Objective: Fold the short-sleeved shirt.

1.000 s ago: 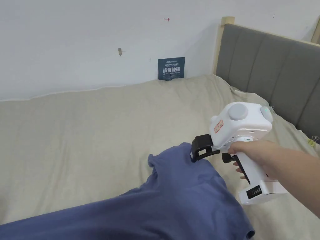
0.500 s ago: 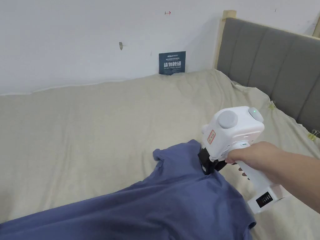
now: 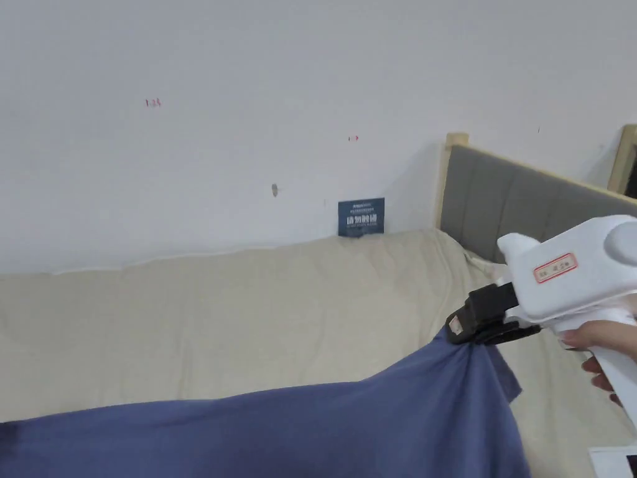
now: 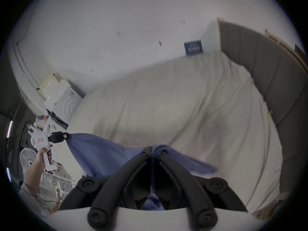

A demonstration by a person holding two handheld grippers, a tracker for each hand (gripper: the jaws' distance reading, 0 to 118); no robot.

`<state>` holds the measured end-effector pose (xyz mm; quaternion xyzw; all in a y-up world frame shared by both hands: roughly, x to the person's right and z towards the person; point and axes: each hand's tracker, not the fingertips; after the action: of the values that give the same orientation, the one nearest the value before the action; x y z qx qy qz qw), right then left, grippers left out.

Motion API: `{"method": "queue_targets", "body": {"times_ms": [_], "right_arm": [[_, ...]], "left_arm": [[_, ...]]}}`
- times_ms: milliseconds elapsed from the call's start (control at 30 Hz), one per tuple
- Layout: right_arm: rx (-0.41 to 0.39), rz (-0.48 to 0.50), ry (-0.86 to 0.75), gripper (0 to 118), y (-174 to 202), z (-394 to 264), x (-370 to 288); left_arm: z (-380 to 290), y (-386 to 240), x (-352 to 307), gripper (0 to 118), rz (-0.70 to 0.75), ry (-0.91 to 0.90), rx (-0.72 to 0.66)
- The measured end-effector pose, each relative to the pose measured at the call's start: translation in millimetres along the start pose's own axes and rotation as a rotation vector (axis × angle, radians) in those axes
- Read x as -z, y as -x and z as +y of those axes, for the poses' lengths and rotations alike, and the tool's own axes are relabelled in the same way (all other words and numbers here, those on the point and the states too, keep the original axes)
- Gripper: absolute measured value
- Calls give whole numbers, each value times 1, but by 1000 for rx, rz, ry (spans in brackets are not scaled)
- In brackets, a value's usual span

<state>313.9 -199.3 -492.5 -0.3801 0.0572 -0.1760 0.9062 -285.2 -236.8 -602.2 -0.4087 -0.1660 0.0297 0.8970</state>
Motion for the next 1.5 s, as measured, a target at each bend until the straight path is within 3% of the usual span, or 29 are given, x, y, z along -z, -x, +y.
{"method": "queue_targets", "body": {"times_ms": [100, 233, 467, 567, 633, 700, 833, 967, 1100, 1300, 1500], "right_arm": [[-63, 10, -84, 3, 27, 14, -60], [-87, 41, -214, 3, 62, 36, -130], [-135, -15, -359, 3, 105, 107, -189], [-121, -29, -428, 3, 117, 148, -192], [-73, -21, -466, 3, 123, 179, -191], [-53, -30, -513, 3, 131, 206, -188], [-119, -68, -636, 3, 147, 257, -175], [-88, -89, -662, 3, 152, 307, -143], [-135, -134, -681, 3, 161, 339, -109], [-177, -196, -730, 3, 158, 347, -62], [-214, -203, -602, 3, 125, 310, 6]], "left_arm": [[9, -7, -61, 6, -24, -102, -6], [37, -20, -133, 6, -32, -234, 1], [122, -35, -202, 6, 47, -384, 82], [161, -41, -215, 6, 73, -454, 87], [191, -41, -218, 6, 54, -498, 57], [219, -42, -218, 6, 58, -541, 37], [266, -41, -201, 6, 101, -622, 38], [300, -34, -165, 6, 115, -639, 18], [324, -34, -128, 6, 135, -665, 25], [337, -30, -80, 6, 141, -747, 36], [306, -12, -11, 6, 143, -573, 51]]}}
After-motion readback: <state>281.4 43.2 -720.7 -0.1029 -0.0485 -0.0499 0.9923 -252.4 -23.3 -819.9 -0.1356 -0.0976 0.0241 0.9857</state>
